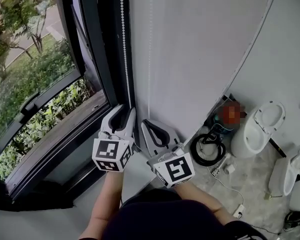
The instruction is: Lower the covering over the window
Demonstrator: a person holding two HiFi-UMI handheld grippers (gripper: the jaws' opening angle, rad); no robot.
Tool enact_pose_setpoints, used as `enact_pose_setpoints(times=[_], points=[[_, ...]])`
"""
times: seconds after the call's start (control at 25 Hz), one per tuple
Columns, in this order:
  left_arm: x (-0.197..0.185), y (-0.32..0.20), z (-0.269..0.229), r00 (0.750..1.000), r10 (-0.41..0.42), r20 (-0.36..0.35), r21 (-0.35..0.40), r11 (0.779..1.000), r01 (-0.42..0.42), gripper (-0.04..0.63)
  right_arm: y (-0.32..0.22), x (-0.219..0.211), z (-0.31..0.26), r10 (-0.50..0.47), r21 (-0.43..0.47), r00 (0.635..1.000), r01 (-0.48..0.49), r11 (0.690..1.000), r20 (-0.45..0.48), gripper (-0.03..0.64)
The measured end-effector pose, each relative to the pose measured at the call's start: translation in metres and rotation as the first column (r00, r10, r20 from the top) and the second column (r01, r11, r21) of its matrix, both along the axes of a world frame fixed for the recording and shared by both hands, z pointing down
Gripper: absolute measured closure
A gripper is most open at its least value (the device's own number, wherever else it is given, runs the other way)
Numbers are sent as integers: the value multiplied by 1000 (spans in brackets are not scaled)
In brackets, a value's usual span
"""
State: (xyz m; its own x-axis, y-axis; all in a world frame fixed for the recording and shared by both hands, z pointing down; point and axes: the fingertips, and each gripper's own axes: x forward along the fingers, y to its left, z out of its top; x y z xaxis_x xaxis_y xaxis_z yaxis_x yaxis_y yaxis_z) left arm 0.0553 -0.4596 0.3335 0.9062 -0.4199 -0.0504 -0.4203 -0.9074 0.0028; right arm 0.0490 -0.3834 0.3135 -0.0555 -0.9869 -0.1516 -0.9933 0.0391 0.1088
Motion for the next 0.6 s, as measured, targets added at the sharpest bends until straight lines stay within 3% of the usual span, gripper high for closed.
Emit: enact_pose_setpoints(times=[0.6], points=[[16, -26, 9, 991, -113, 70, -7, 993, 114, 472, -1, 6, -1, 18, 15, 1000, -18, 1000, -5, 604]])
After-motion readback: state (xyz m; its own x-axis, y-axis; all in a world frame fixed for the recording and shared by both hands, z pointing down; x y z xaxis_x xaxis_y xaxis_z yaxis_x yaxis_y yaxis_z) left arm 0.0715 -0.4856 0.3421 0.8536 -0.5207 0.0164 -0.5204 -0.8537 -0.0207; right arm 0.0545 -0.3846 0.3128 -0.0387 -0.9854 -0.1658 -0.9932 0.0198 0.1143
